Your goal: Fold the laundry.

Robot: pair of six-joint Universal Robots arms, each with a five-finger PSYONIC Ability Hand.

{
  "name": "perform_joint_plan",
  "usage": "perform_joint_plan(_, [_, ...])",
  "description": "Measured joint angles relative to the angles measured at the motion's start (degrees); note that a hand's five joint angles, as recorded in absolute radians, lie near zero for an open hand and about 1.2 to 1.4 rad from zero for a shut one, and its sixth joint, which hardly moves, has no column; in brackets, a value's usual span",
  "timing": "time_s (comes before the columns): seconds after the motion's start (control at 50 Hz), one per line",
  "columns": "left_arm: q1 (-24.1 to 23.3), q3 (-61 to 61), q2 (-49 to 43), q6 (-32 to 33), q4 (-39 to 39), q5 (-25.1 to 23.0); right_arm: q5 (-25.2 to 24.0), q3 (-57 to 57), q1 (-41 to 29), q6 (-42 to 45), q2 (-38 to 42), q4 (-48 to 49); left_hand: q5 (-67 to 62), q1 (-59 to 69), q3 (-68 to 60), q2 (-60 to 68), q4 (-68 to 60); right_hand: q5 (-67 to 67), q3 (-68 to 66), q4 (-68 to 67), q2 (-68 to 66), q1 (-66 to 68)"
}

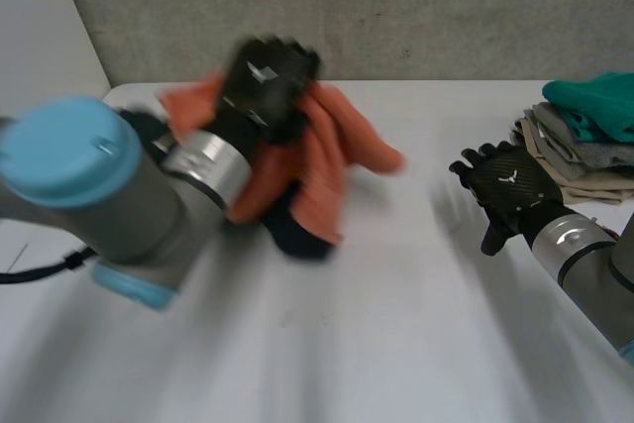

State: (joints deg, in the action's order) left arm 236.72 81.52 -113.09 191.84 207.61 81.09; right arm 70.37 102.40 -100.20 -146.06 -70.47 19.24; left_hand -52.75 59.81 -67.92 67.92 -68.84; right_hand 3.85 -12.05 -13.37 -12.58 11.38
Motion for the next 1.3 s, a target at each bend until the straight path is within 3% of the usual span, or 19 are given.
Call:
perform_joint_plan(0.04, [-2.8, 0.0, -1.5, -0.5, -1.2, 0.0, 0.3, 0.0, 0.2, -0.2, -0.1, 0.0, 2.8, -3.5, 6.9, -6.8, 6.6, 0.0, 0.0, 0.0, 0.0, 0.0])
perform_joint_plan(0.06, [-5.2, -0.1, -3.3, -0.6, -2.4, 0.0, 0.4, 0.0, 0.3, -0.2, -0.1, 0.0, 16.5, -19.0, 21.0, -21.2, 20.7, 0.0, 0.0, 0.0, 0.0, 0.0])
perform_joint_plan(0.12, [-8.2, -0.5, -6.3, -0.2, -4.4, 0.1, 0.7, -0.1, 0.4, -0.3, -0.1, 0.0, 41.2, -44.7, 44.5, -45.1, 46.0, 0.0, 0.0, 0.0, 0.0, 0.0])
perform_joint_plan(0.16, [-9.3, -0.5, -7.3, 0.2, -5.4, 0.1, 0.8, -0.1, 0.5, -0.3, -0.1, -0.1, 49.5, -49.1, 54.7, -55.0, 55.9, 0.0, 0.0, 0.0, 0.0, 0.0])
perform_joint_plan(0.34, [-7.1, 2.6, 0.6, 0.9, -6.7, 0.7, 2.3, -1.2, 0.3, -1.0, -1.1, -1.3, 50.1, -49.1, 55.7, -56.1, 57.2, 0.0, 0.0, 0.0, 0.0, 0.0])
perform_joint_plan(0.46, [-1.3, 6.9, 9.3, 0.7, -6.9, 0.8, 4.7, -6.1, -0.6, -4.5, -5.8, -11.2, 50.1, -49.1, 55.7, -56.1, 57.2, 0.0, 0.0, 0.0, 0.0, 0.0])
perform_joint_plan(0.52, [2.7, 9.3, 12.7, 0.8, -8.4, 0.8, 4.9, -10.8, -1.6, -8.0, -7.0, -20.9, 50.1, -49.1, 55.7, -56.1, 57.2, 0.0, 0.0, 0.0, 0.0, 0.0])
perform_joint_plan(0.56, [2.7, 9.3, 12.7, 0.8, -8.4, 0.8, 4.9, -10.8, -1.6, -8.0, -7.0, -20.9, 50.1, -49.1, 55.7, -56.1, 57.2, 0.0, 0.0, 0.0, 0.0, 0.0])
perform_joint_plan(0.6, [6.4, 11.0, 13.7, 1.0, -12.6, 0.8, 4.1, -16.5, -4.1, -12.9, -5.6, -30.0, 50.1, -49.1, 55.7, -56.1, 57.2, 0.0, 0.0, 0.0, 0.0, 0.0])
perform_joint_plan(0.64, [7.6, 11.3, 13.0, 1.0, -15.1, 0.9, 3.4, -19.4, -6.7, -15.2, -3.5, -32.8, 50.1, -48.9, 55.7, -56.1, 57.2, 0.0, 0.0, 0.0, 0.0, 0.0])
perform_joint_plan(0.74, [9.3, 11.5, 8.9, 1.1, -21.6, 3.0, 3.1, -24.6, -13.9, -17.8, 2.5, -33.6, 50.1, -48.9, 55.7, -56.1, 57.2, 0.0, 0.0, 0.0, 0.0, 0.0])
perform_joint_plan(0.9, [9.5, 11.5, 4.5, 2.6, -24.2, 7.4, 4.3, -30.3, -19.9, -20.4, 11.3, -32.2, 50.1, -48.9, 55.7, -56.1, 57.2, 0.0, 0.0, 0.0, 0.0, 0.0])
perform_joint_plan(0.94, [9.4, 11.6, 3.1, 4.6, -24.6, 8.2, 5.0, -31.6, -20.6, -20.9, 13.6, -31.1, 50.1, -48.9, 55.7, -56.1, 57.2, 6.5, -7.9, -6.9, -8.1, 6.5])
perform_joint_plan(1.02, [9.3, 11.9, 1.6, 8.0, -25.0, 8.8, 6.5, -32.7, -20.8, -21.2, 15.5, -28.4, 49.1, -47.1, 54.5, -54.6, 55.7, 37.9, -41.7, -40.6, -43.3, 37.0])
perform_joint_plan(1.08, [9.3, 12.0, 0.9, 10.0, -25.1, 8.9, 7.4, -32.8, -20.8, -21.3, 15.4, -26.3, 44.3, -40.8, 49.6, -49.5, 50.4, 50.5, -53.4, -53.3, -54.5, 45.3])
perform_joint_plan(1.24, [9.0, 12.0, -0.3, 11.6, -24.7, 8.7, 8.9, -29.6, -18.5, -21.8, 7.7, -20.2, 39.1, -36.5, 44.5, -44.6, 45.1, 52.0, -55.6, -54.5, -54.8, 45.4])
perform_joint_plan(1.3, [8.7, 11.9, -0.9, 11.6, -24.7, 8.5, 8.4, -27.2, -14.1, -21.7, 2.7, -19.6, 39.1, -36.6, 44.6, -44.7, 45.1, 52.0, -55.6, -54.5, -54.8, 45.4])
